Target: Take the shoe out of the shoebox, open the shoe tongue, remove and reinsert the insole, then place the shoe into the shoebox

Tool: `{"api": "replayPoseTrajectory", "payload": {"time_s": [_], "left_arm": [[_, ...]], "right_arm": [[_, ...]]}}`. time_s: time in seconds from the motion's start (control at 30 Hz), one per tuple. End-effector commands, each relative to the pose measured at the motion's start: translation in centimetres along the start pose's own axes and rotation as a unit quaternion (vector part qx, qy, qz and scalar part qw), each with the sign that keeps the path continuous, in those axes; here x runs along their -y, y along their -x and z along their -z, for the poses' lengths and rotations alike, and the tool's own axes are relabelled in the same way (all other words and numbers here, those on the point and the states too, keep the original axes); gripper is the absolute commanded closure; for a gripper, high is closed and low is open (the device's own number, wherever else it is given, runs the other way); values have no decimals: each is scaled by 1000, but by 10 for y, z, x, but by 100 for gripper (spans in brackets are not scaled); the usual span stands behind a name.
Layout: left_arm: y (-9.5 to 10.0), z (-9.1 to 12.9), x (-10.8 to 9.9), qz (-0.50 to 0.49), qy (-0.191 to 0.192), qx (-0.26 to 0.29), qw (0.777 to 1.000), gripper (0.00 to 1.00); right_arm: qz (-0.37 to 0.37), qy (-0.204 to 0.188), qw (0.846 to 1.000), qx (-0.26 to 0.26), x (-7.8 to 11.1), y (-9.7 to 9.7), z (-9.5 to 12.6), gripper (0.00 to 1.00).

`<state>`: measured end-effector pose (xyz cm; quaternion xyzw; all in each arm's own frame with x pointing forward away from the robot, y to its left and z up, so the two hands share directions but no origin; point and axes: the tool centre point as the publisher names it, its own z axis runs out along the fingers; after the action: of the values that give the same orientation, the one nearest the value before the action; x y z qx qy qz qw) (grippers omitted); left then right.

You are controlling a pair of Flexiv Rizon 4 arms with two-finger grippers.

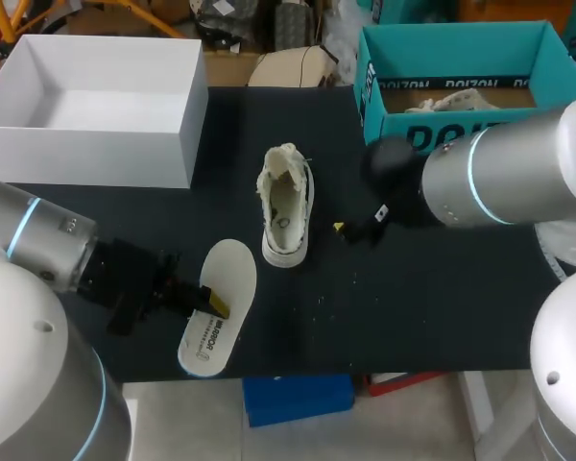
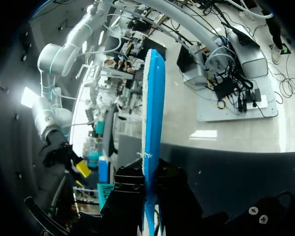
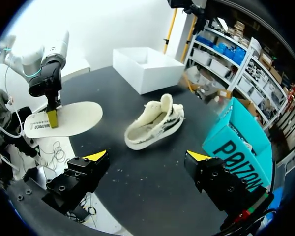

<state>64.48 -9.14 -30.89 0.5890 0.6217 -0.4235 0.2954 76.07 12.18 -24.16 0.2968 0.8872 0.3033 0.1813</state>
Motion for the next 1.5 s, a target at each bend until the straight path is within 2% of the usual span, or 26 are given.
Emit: {"api": "replayPoseTrajectory", "payload": {"time_s": [0.03,0.2,0.33,0.43,0.57,0.77,0.97,1.17,1.5], "left_arm": [[0,-1,1,-1,2,-1,1000,100],[0,-1,-4,-22,-10,-7,1000,100],[8,2,-15,-20,-40,49,998,100],[14,4,-22,1,-46,82,996,100],[20,4,-31,22,-71,108,991,100],[30,3,-46,31,-109,75,991,100],[43,2,-60,39,-130,29,990,100],[42,-5,-72,59,-133,-32,989,100],[35,-21,-90,76,-155,-89,981,100]], "right_arm": [[0,-1,1000,-7,2,2,8,0],[0,-1,1000,-7,2,2,8,0],[0,-1,1000,-7,2,2,8,0],[0,-1,1000,-7,2,2,8,0],[0,-1,1000,-7,2,2,8,0],[0,-1,1000,-7,2,2,8,0],[0,-1,1000,-7,2,2,8,0],[0,-1,1000,-7,2,2,8,0],[0,-1,1000,-7,2,2,8,0]]}}
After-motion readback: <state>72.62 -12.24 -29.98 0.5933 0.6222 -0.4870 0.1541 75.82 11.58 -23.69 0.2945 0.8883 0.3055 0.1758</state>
